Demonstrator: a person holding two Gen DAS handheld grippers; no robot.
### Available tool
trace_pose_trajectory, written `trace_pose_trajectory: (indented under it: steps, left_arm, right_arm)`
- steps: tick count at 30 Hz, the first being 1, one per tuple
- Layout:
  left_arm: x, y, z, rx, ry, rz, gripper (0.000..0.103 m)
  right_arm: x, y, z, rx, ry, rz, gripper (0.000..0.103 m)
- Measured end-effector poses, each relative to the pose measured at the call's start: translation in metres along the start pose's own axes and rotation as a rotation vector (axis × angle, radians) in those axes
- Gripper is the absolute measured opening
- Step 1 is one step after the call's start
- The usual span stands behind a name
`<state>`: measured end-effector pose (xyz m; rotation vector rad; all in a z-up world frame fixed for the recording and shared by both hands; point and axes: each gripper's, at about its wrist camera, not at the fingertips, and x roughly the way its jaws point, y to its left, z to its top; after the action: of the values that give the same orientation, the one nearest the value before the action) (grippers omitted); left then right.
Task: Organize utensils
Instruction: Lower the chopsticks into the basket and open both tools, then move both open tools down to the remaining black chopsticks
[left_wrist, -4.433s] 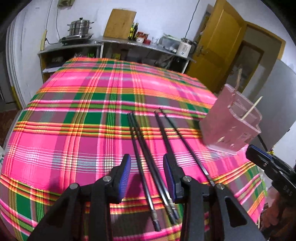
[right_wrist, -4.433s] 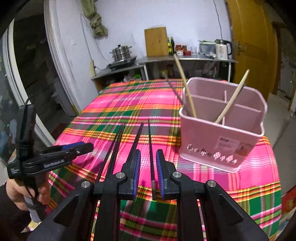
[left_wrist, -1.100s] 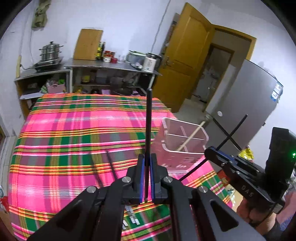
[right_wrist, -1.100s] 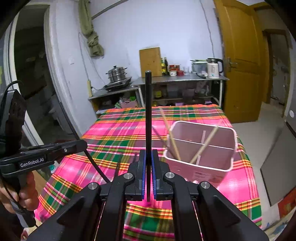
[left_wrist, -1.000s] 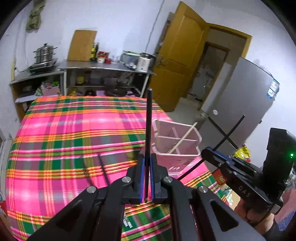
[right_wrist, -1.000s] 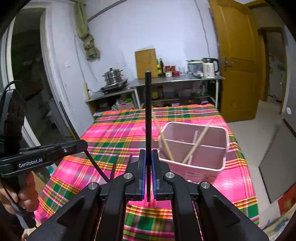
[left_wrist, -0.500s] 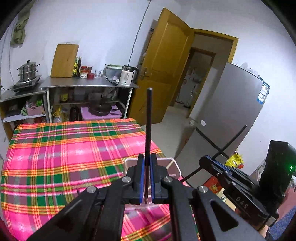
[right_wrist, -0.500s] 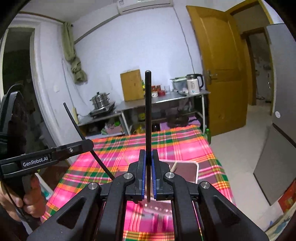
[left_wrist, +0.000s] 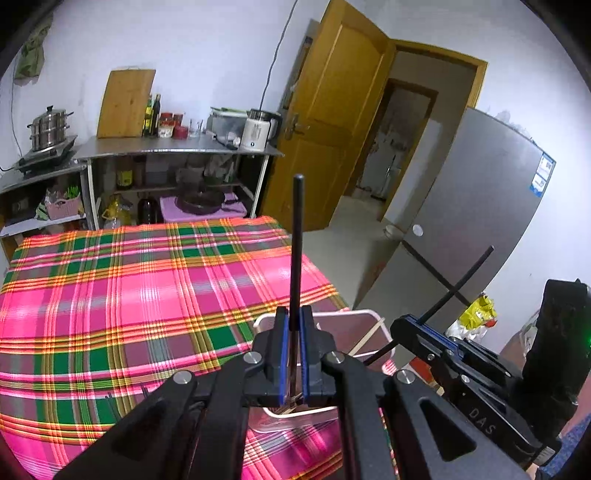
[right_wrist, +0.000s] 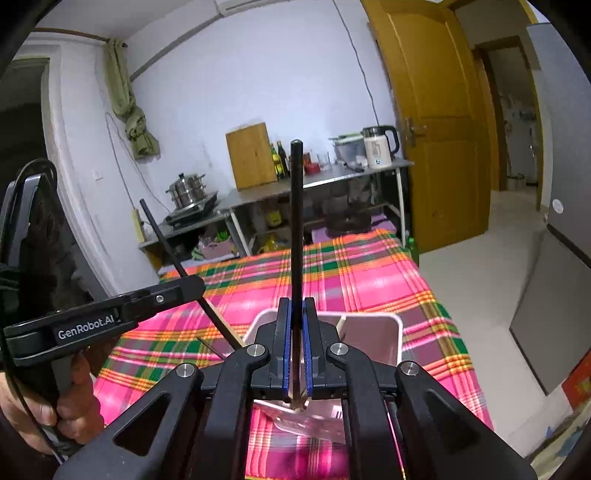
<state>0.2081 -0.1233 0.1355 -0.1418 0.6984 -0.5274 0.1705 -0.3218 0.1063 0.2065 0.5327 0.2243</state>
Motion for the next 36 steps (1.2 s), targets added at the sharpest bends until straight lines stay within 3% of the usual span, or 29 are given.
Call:
trace_pose_trajectory:
  steps: [13,17,19,26,36]
  left_arm:
    - [0.018,0.007,-0.023,0.019,0.051,0.02,0.007]
    - [0.008,0.008,-0.021,0.015,0.021,0.018,0.024]
    - [0.0,0.009,-0.02,0.013,0.0,0.011,0.026]
    - [-0.034,0.014,-0.021,0.001,-0.066,0.017,0.028]
    - [-0.07,0.033,-0.049,-0.023,-0.086,0.065,0.028]
  right_arm:
    - [0.029,0.0,-0.024,-0.001,0.108,0.006,0.006]
    - [0.022,0.002,-0.022,-0.012,0.09,-0.013,0.011]
    - [0.017,0.002,-0.021,-0.013,0.078,-0.018,0.013]
    - [-0.005,0.002,-0.019,-0.011,0.036,-0.038,0.022]
    - [-0.033,0.0,-0.028,-0.007,0.011,-0.056,0.023]
